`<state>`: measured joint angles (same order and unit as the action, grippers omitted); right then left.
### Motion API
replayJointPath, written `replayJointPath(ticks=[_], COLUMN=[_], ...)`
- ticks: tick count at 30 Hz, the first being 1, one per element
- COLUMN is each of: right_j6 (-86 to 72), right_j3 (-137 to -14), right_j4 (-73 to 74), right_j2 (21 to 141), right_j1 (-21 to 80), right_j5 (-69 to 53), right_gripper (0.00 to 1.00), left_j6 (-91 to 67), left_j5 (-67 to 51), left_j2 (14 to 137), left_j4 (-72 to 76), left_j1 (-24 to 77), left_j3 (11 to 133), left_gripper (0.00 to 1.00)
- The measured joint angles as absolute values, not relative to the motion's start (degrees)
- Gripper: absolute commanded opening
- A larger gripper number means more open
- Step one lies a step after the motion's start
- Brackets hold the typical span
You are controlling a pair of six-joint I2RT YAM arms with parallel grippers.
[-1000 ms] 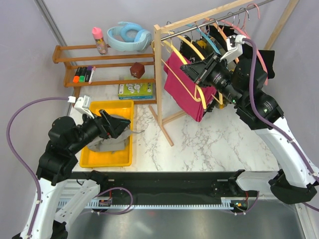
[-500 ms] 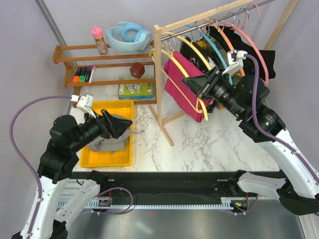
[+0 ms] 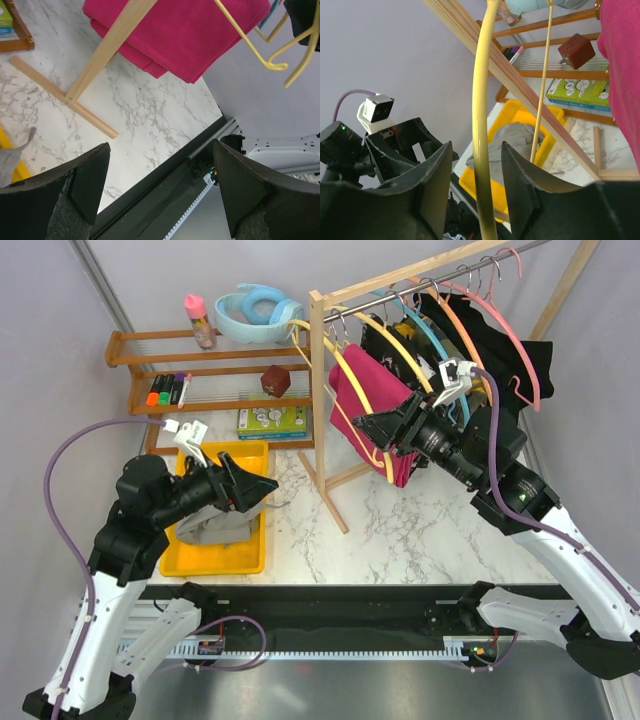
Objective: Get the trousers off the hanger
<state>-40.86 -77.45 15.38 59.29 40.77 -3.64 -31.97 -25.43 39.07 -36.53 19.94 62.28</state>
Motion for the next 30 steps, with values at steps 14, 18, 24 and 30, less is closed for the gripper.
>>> replayJointPath(ticks=[14, 18, 24, 30], right_j6=[-29.7, -26.3, -22.5, -18.8], right_j3=[-86.7, -91.6, -98.0, -106.5], right_j4=[33.1, 38.3, 44.7, 48.8], right_j2=[58.0, 57.9, 58.8, 63.4], right_j1=[40.8, 40.8, 40.8, 40.8], right_j5=[0.5, 3.9, 10.7, 17.0], right_gripper=[0.66, 0.66, 0.6, 0.57], left_j6=[-36.1, -36.7, -36.9, -37.0], left_j5=[-34.5, -33.6, -27.7, -21.6], left_j2=[39.6, 40.8, 43.4, 46.4], left_j4=[-28.8, -27.7, -26.5, -26.0], left_j1=[20.5, 24.4, 35.8, 43.9], left_j3=[59.0, 58.8, 58.8, 59.2], left_gripper=[0.85, 0.85, 0.85, 0.84])
